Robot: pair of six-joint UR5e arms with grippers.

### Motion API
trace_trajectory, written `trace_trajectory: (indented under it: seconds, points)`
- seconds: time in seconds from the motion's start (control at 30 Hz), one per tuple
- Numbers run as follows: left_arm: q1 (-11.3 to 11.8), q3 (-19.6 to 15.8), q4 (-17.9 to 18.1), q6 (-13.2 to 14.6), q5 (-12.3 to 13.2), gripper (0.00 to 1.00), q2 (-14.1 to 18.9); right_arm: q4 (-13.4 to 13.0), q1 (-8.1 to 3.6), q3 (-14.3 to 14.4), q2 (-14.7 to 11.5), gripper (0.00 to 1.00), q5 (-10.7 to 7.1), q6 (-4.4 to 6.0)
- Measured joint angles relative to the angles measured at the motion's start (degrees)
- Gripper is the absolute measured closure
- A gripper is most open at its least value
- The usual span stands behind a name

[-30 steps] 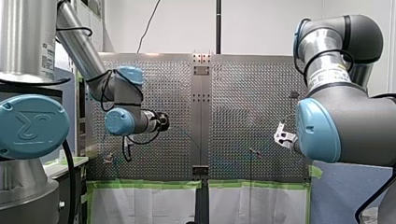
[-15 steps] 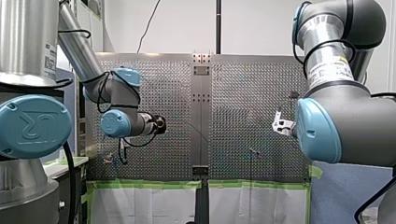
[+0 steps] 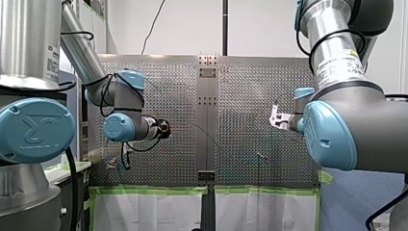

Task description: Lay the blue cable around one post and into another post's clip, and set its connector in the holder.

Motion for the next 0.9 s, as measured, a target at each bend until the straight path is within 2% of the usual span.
trace_trajectory:
  seconds: [0.2, 0.3, 0.63, 0.73, 0.9]
  points:
    - [0.27, 0.00, -0.06, 0.01, 0.35, 0.00, 0.01, 3.01, 0.41, 2.80, -3.01, 1.00, 3.01, 1.20]
    - [0.42, -0.03, -0.09, 0.01, 0.87, 0.00, 0.01, 4.68, 0.29, 3.35, -4.68, 1.00, 4.33, 1.06]
    - [0.92, 0.00, -0.56, 0.00, 1.20, 0.00, 0.01, 10.36, -0.95, 3.06, -10.36, 1.00, 9.06, -3.77]
    - [1.07, 0.00, -0.75, 0.00, 1.23, 0.00, 0.01, 11.90, -1.40, 2.76, -11.91, 1.00, 9.53, -5.29]
    - [1.29, 0.00, -1.00, -0.03, 1.26, 0.00, 0.00, 14.48, -2.41, 2.32, -14.48, 1.00, 9.19, -7.17]
